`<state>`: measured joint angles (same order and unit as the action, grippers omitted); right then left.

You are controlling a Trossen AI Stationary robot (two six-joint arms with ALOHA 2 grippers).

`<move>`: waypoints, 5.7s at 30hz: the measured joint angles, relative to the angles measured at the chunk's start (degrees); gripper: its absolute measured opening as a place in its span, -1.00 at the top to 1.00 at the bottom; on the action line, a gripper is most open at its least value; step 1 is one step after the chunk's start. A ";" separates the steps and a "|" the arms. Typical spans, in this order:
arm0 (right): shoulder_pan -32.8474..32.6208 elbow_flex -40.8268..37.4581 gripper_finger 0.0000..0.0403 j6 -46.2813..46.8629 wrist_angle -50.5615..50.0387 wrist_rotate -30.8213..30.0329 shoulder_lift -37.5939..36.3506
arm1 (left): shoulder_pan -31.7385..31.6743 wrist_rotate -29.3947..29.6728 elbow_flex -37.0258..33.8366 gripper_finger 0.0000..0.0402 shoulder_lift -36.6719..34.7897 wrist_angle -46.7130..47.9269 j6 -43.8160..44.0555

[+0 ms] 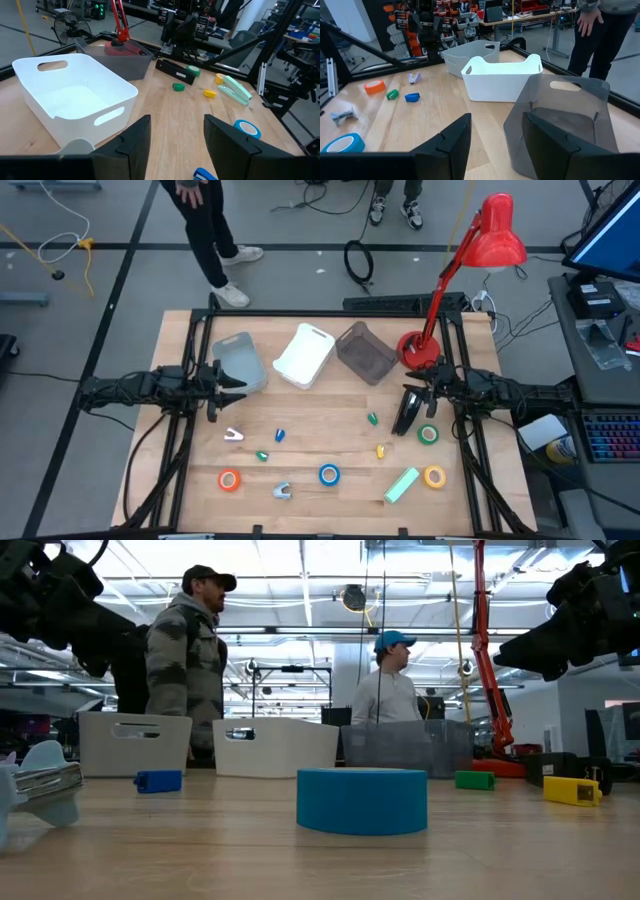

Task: Pick and place Stapler, Stapler remover, tape
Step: Put the large light green stapler into the gray bin

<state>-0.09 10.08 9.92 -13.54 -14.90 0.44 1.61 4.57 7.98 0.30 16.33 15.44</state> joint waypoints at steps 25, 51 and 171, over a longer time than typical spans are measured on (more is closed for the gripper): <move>0.01 -0.01 0.17 7.65 9.28 -4.39 0.01 | 0.00 -0.01 -0.01 0.08 0.01 -0.13 0.00; -0.05 25.34 0.17 5.20 -13.32 2.63 27.91 | -0.01 0.01 -0.01 0.08 0.01 -0.39 0.02; -33.39 37.43 -0.05 -3.75 -18.19 29.95 70.58 | 0.00 0.07 -0.01 0.08 0.01 -0.35 -0.22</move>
<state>-33.47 47.51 6.17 -31.73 15.05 71.02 1.61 4.64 7.97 0.32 15.99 15.22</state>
